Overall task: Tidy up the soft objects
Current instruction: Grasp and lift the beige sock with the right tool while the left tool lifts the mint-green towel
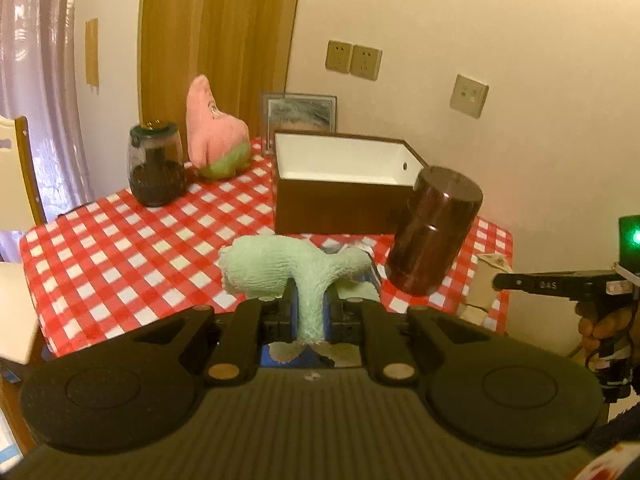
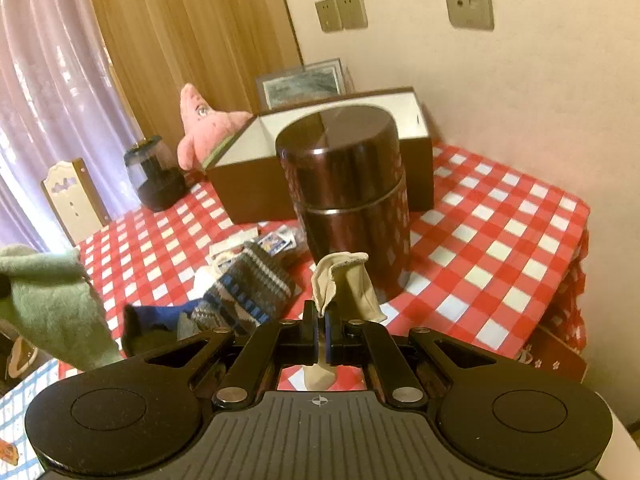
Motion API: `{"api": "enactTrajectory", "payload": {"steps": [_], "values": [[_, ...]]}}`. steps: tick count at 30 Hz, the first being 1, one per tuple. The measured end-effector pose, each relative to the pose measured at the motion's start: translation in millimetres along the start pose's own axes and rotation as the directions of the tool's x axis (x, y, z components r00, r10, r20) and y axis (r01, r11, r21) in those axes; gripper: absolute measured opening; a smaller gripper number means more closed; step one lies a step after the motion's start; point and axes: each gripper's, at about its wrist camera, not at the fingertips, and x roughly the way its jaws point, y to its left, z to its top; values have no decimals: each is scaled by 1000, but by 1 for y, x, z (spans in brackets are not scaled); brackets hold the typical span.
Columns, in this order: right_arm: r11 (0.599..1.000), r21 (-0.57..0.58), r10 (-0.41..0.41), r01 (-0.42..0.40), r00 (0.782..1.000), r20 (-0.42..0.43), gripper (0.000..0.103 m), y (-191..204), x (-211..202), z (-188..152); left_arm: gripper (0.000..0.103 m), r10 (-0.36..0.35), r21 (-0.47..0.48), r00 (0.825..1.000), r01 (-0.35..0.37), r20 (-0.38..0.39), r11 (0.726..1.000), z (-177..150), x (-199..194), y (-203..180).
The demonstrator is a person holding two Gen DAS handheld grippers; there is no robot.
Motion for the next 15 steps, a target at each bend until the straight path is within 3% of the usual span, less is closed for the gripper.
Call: {"api": "enactTrajectory", "payload": {"steps": [10,15], "values": [[1000,-13,-8,8,999,32,3,-32,-23,27,10,10,-18,1000,-9,20,1000,17,6,-12],[999,-33,-3,4,999,48,3,-59,-23,53,10,33,-15,997,-32,66,999,43,16,-30]]}}
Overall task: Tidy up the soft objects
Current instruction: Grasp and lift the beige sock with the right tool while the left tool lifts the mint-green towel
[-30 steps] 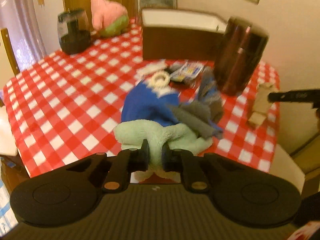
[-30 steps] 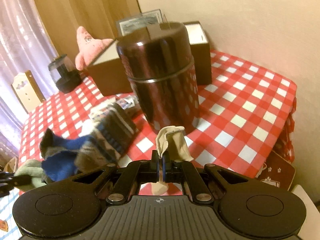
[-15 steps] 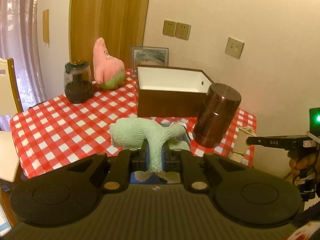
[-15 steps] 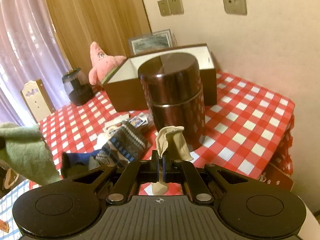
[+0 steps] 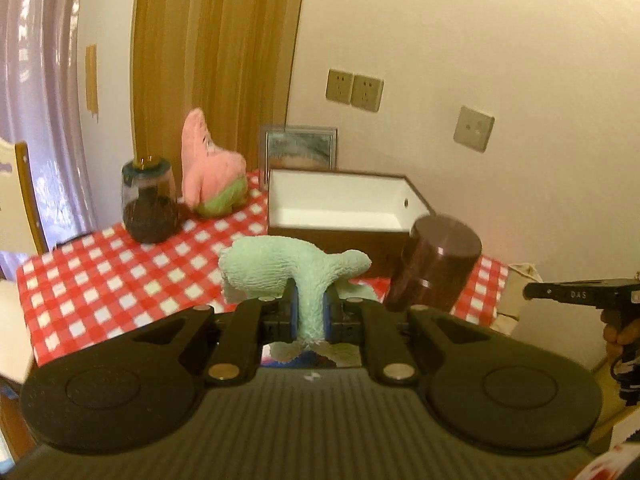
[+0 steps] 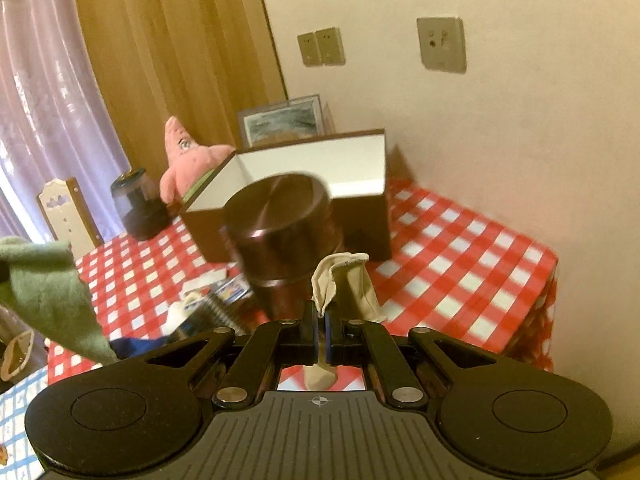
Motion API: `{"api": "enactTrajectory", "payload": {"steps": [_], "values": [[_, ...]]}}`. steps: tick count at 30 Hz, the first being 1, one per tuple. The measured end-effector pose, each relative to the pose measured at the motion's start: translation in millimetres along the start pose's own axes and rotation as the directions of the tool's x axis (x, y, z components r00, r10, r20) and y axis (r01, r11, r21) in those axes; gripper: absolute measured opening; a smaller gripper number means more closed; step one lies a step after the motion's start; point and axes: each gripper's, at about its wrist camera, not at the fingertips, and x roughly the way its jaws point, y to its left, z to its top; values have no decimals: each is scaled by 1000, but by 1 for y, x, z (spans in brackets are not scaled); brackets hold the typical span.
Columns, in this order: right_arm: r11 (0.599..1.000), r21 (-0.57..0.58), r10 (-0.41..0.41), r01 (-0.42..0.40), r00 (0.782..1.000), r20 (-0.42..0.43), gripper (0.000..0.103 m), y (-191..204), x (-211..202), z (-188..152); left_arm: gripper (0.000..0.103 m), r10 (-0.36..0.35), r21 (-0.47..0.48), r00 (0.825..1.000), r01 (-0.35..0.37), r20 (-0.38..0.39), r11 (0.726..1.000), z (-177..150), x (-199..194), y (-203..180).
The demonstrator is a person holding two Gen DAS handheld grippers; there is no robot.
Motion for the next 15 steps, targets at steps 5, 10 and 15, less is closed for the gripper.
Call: {"api": "enactTrajectory", "payload": {"steps": [5,10,15], "values": [[1000,-23,20,-20,1000,16,3,-28,9,28,11,22,0,999,-22,44,1000,27,22,-26],[998,-44,56,-54,998,37,3,-52,24,57,11,34,-17,998,-33,61,999,50,53,-51],[993,-72,102,-98,993,57,3,-66,43,88,11,41,-31,996,-38,78,999,74,88,-70]]}}
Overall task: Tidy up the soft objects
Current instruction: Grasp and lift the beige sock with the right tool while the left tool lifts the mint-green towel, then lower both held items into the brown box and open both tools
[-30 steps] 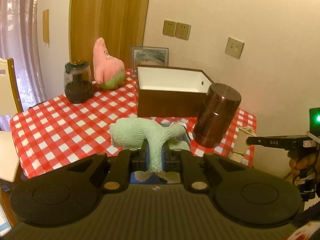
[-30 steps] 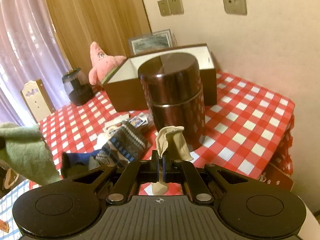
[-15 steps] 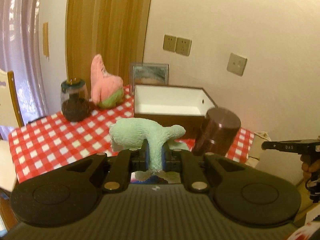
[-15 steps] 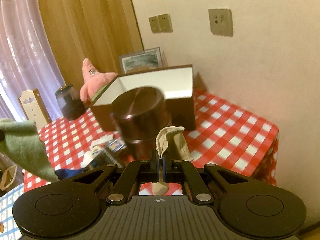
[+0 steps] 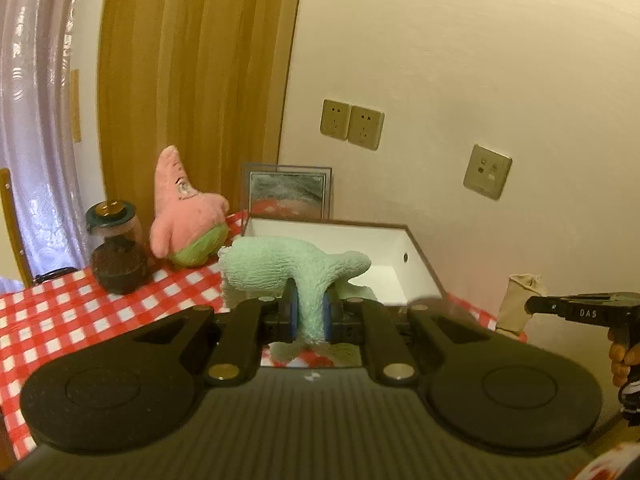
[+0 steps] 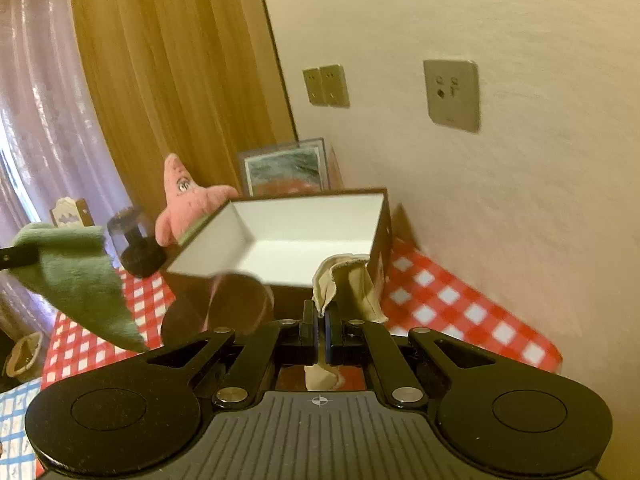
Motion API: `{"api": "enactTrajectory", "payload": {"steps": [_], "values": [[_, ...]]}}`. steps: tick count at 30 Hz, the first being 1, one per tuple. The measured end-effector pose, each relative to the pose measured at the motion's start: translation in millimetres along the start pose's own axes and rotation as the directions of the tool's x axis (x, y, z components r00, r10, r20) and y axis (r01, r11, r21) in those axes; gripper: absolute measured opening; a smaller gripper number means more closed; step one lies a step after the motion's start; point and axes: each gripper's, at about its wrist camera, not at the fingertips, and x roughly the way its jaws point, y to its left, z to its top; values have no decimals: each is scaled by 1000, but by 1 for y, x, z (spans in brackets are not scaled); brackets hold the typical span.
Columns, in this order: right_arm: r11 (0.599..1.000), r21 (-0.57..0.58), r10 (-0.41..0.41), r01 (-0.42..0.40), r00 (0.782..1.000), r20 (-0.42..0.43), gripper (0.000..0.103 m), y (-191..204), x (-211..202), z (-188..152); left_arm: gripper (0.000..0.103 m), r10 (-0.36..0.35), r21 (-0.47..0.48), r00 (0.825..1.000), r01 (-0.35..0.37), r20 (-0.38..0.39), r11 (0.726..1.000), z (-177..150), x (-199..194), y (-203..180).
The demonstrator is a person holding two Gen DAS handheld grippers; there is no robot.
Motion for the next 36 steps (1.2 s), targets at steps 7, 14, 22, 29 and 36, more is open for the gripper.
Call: {"api": "enactTrajectory", "payload": {"steps": [7,14,22,29,36], "values": [[998,-25,55,-54,998,34,3,-15,39,40,11,19,2,1000,-19,13,1000,33,54,-24],[997,-8,81,-81,996,34,3,-30,93,75,11,39,-3,999,-39,-22,999,57,119,-39],[997,5,83,-83,997,2,3,-43,153,94,11,35,-1,994,-35,-99,999,70,196,-48],[995,11,99,-98,994,-48,3,-46,189,97,34,-4,0,986,4,-164,1000,72,248,-51],[992,38,126,-123,989,-77,3,-49,211,99,39,9,25,977,-3,-213,1000,66,273,-50]]}}
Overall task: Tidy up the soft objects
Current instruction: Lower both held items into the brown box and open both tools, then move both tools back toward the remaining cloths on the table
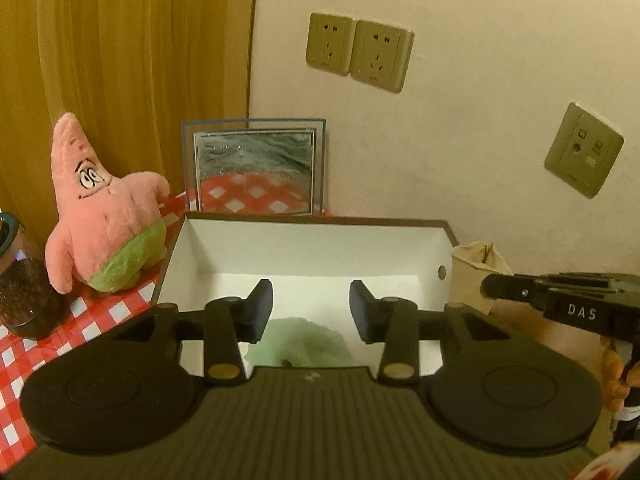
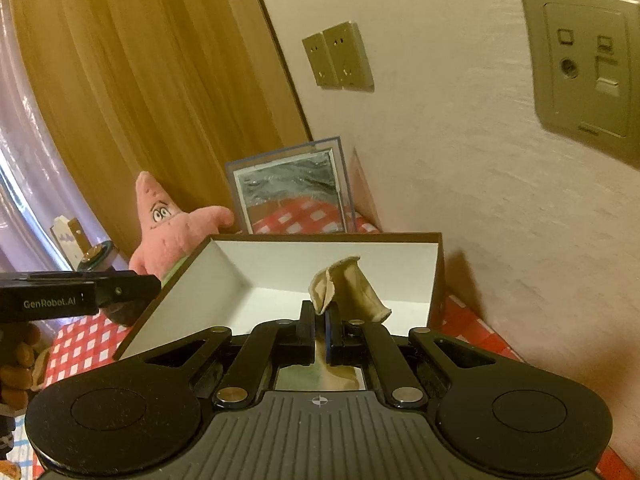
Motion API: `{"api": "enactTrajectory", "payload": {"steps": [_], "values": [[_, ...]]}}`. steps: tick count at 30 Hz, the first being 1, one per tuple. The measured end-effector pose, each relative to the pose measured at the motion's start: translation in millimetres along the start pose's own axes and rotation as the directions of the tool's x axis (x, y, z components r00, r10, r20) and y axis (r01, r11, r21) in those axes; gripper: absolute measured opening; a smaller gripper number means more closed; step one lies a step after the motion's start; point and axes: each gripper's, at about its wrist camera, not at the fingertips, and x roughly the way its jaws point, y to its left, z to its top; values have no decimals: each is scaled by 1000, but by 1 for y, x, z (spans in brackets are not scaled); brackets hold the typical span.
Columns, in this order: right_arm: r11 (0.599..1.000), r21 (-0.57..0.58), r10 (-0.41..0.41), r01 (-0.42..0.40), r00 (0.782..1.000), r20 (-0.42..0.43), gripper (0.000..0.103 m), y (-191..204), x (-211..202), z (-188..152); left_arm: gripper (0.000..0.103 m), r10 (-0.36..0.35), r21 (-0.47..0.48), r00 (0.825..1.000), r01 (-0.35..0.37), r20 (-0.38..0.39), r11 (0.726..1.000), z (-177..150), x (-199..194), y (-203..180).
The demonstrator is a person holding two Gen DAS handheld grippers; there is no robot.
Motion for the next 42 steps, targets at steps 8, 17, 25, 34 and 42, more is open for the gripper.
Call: {"api": "enactTrajectory", "payload": {"steps": [8,17,25,34,42], "values": [[999,19,27,-27,1000,10,57,-2,8,4,42,21,-15,999,-22,-40,1000,-7,3,13],[1000,31,-5,5,1000,-26,58,-9,6,1,45,42,-35,997,-45,-70,998,-17,-8,22],[999,49,-19,22,999,-51,58,-14,-8,-13,45,35,-63,997,-40,-71,997,-29,-28,24],[994,102,-46,49,998,-35,58,-21,-42,-23,46,29,-88,999,-32,-34,996,-40,-71,25],[988,134,-76,76,997,-6,58,-15,-83,-39,47,29,-89,1000,-28,7,996,-54,-116,28]]}}
